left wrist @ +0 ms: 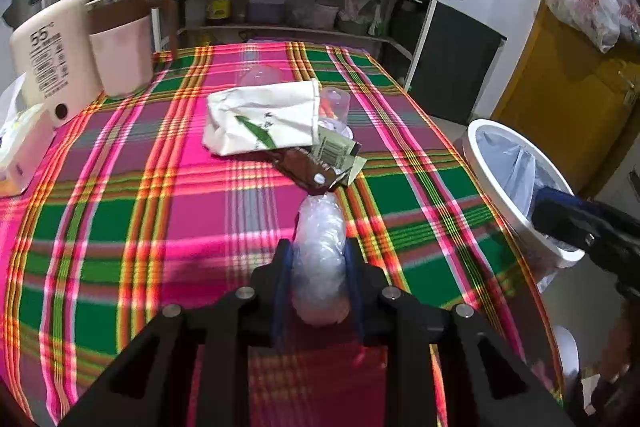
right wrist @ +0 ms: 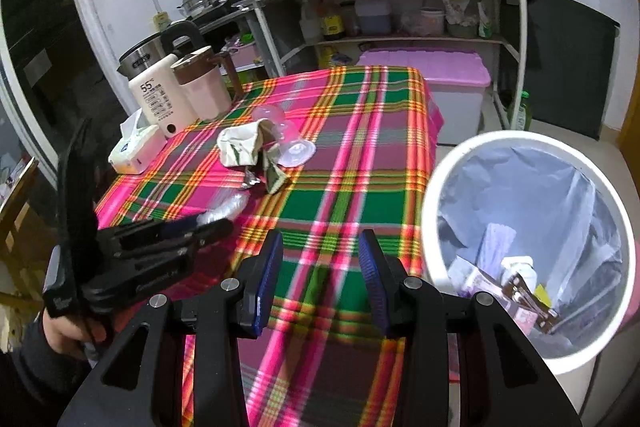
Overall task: Collect trash
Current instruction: 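Grasp the clear plastic bag with the left tool while the right tool grasps the white paper napkin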
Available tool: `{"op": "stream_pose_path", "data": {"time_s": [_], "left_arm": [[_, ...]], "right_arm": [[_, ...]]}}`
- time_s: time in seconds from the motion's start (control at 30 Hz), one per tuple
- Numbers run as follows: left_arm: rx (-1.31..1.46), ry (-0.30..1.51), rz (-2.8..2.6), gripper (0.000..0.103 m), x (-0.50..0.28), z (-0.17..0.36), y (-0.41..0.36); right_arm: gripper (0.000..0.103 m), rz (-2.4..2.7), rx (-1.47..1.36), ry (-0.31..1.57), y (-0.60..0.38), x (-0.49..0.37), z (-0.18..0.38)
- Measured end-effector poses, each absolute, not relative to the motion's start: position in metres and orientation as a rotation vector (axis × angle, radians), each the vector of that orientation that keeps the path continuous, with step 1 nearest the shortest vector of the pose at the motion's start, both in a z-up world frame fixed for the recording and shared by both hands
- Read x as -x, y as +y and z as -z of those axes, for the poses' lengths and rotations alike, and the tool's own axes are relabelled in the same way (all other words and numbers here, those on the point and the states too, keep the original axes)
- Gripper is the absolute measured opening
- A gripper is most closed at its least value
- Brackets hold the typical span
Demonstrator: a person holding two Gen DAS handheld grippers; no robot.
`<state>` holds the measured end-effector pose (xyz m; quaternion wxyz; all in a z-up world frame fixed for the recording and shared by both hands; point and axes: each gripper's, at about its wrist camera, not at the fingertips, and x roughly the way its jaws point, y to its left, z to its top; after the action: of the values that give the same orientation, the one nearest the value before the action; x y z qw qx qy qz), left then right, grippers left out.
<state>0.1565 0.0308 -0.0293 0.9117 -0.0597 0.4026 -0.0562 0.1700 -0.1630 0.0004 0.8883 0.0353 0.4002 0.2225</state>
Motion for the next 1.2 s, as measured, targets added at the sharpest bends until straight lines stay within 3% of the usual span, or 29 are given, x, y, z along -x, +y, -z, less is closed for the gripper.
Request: {"op": "stream_pose_path", "data": {"time_s": [0.5, 1.2], "left_arm": [[0.199, 0.772, 0.057, 0.027, -0.135, 0.019, 0.073], [0.263, 0.763, 0.047, 0.027, -0.135, 0.028, 0.103]], "right_arm": [[0.033, -0.559, -0.006, 0.849, -0.101, -0.215, 0.007], [0.033, -0.614, -0.014, 0.905, -0.049, -0.284, 0.025]]}}
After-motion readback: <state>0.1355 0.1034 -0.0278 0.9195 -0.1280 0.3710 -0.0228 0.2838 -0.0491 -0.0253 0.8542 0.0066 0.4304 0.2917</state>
